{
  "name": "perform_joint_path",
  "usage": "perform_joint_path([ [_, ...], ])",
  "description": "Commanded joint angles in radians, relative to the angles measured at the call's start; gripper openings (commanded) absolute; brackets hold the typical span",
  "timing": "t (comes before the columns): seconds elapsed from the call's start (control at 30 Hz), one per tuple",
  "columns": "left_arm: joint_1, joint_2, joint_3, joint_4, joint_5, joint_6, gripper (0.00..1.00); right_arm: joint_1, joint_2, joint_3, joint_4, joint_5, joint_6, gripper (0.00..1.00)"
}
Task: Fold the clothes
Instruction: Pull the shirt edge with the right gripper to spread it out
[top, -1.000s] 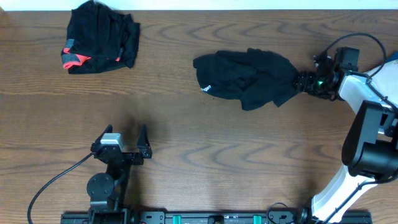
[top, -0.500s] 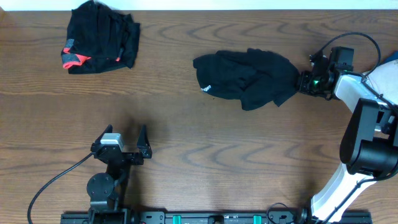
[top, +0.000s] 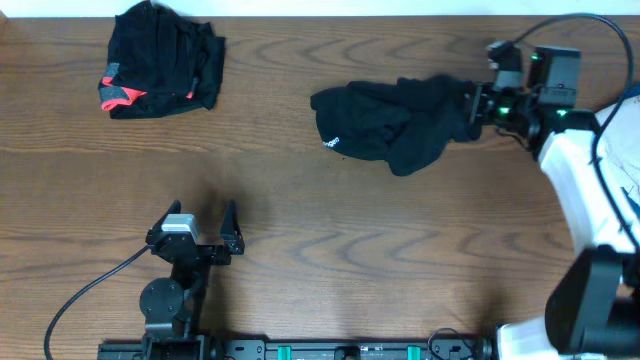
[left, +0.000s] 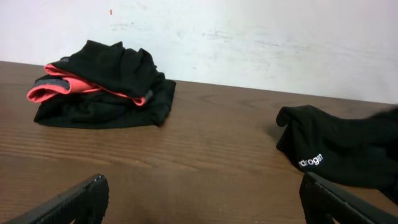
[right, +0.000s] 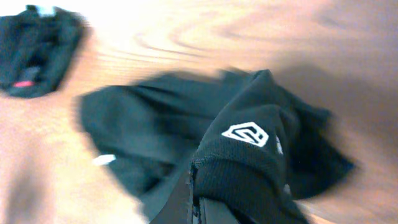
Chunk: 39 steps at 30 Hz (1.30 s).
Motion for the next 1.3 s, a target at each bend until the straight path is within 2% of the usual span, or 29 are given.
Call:
perform_joint_path([
  [0.0, -0.005, -0.006, -0.016, -0.035, 0.014, -0.005, 0.98, 0.111, -0.064, 0.003, 0.006, -0.057, 0.05, 0.01],
  [0.23, -0.005, -0.006, -0.016, -0.035, 0.014, -0.005, 0.98, 0.349, -0.089, 0.003, 0.036, -0.058, 0.124, 0.01],
  [0.5, -0.005, -0.006, -0.016, -0.035, 0.014, -0.005, 0.98, 0.583, -0.089, 0.003, 0.039, -0.049, 0.138, 0.01],
  [0.83, -0.005, -0.006, -0.016, -0.035, 0.014, -0.005, 0.98, 0.69, -0.089, 0.003, 0.098, -0.039, 0.238, 0.01],
  [0.87, -0.005, -0.006, -0.016, -0.035, 0.014, -0.005, 0.98, 0.698, -0.089, 0.003, 0.103, -0.039, 0.252, 0.04],
  [0.97, -0.005, -0.006, -0.016, -0.035, 0.014, -0.005, 0.98, 0.709, -0.089, 0.003, 0.106, -0.03, 0.253, 0.4],
  [1.1, -0.005, -0.006, -0.016, -0.035, 0.014, -0.005, 0.98, 0.683, -0.092, 0.003, 0.094, 0.056, 0.208, 0.54],
  [1.27, -0.005, -0.006, -0.016, -0.035, 0.014, -0.005, 0.98, 0.585, -0.111, 0.003, 0.042, 0.212, 0.189, 0.6],
])
